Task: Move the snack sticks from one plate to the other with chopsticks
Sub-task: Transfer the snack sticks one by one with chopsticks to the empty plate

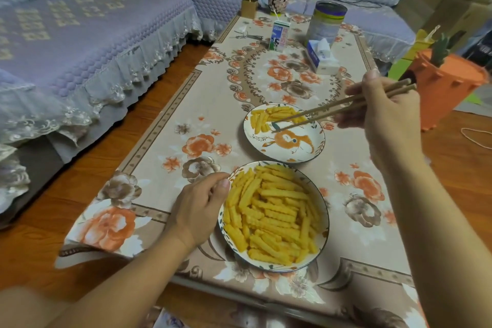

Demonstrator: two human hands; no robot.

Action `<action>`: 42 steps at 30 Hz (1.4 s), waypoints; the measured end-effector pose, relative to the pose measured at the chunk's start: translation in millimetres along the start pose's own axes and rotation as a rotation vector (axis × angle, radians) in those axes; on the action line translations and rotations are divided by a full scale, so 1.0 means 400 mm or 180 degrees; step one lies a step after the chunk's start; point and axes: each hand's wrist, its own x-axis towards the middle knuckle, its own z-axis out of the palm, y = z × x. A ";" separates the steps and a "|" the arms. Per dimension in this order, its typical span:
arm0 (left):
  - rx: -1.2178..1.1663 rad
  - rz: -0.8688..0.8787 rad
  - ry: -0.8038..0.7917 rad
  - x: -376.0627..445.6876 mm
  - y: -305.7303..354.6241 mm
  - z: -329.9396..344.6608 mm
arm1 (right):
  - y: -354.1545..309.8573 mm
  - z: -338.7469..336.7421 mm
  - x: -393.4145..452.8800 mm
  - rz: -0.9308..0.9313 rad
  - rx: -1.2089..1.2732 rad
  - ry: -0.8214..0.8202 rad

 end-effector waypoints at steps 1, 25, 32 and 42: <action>-0.0010 0.0002 -0.0005 0.000 -0.001 0.001 | 0.017 0.006 0.013 0.0092 0.0023 0.0141; 0.0288 0.0073 0.0117 0.001 0.005 0.006 | 0.101 0.107 0.028 0.0027 -0.0555 0.0015; 0.0298 0.0072 0.0167 -0.007 0.023 0.007 | 0.048 -0.040 -0.050 0.0198 0.0037 0.0438; 0.0192 -0.0317 -0.0191 0.000 0.027 0.003 | 0.033 -0.166 -0.186 0.0431 0.0024 0.0407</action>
